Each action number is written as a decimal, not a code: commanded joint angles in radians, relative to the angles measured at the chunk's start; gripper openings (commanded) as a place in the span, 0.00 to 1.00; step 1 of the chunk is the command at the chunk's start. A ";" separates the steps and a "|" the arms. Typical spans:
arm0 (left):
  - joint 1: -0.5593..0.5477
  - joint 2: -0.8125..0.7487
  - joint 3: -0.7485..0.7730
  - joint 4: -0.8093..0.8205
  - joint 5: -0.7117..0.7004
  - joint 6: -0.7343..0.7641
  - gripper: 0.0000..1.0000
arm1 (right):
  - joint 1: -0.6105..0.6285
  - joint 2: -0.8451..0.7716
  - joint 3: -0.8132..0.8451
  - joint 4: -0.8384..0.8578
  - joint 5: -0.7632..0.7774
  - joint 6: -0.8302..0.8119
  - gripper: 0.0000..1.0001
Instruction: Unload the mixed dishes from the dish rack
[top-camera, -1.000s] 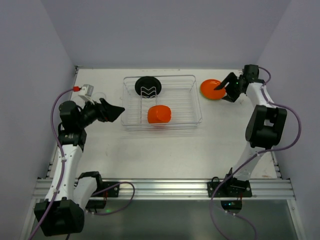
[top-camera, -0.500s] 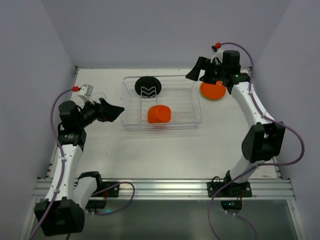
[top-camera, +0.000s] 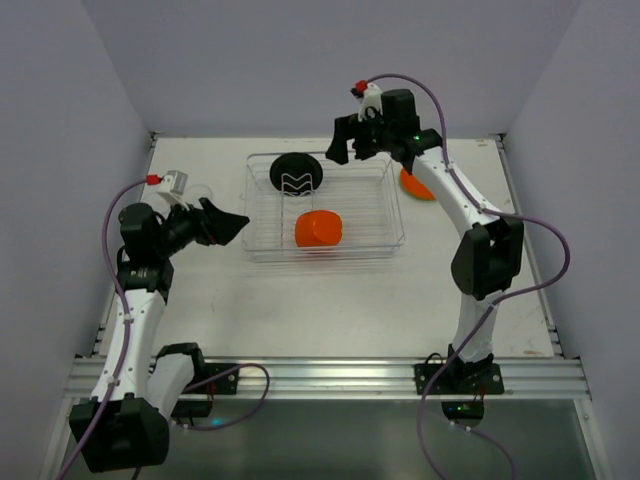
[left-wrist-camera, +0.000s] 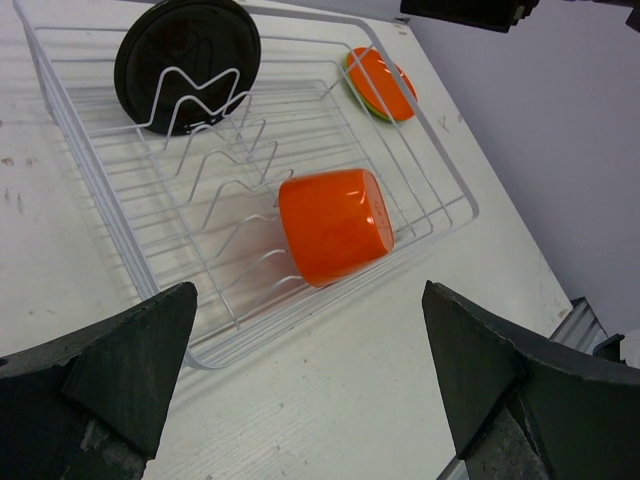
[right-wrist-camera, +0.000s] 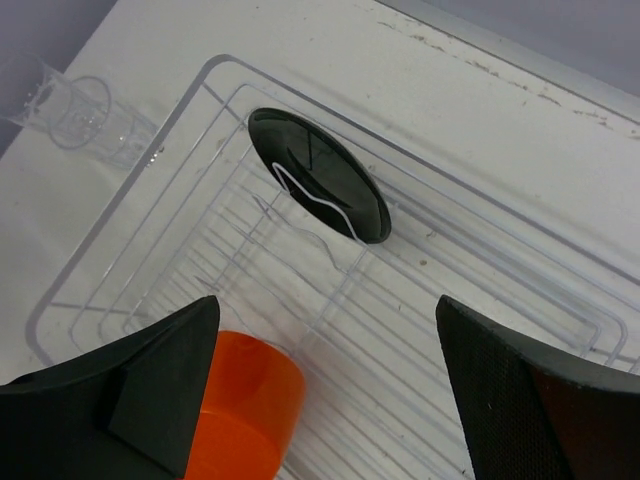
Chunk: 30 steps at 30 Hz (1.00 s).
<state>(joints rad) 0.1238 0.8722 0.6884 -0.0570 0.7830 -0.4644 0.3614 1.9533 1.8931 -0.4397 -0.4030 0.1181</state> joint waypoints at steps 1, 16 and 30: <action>0.007 -0.004 -0.003 0.039 0.024 -0.014 1.00 | 0.042 0.019 0.049 0.050 0.098 -0.161 0.91; 0.007 0.007 -0.003 0.040 0.029 -0.013 1.00 | 0.093 0.209 0.216 0.059 0.121 -0.356 0.79; 0.007 0.013 -0.001 0.039 0.033 -0.013 1.00 | 0.119 0.355 0.356 0.041 0.110 -0.385 0.71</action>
<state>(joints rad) 0.1238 0.8845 0.6884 -0.0532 0.7902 -0.4644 0.4759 2.3005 2.2066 -0.4065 -0.2966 -0.2401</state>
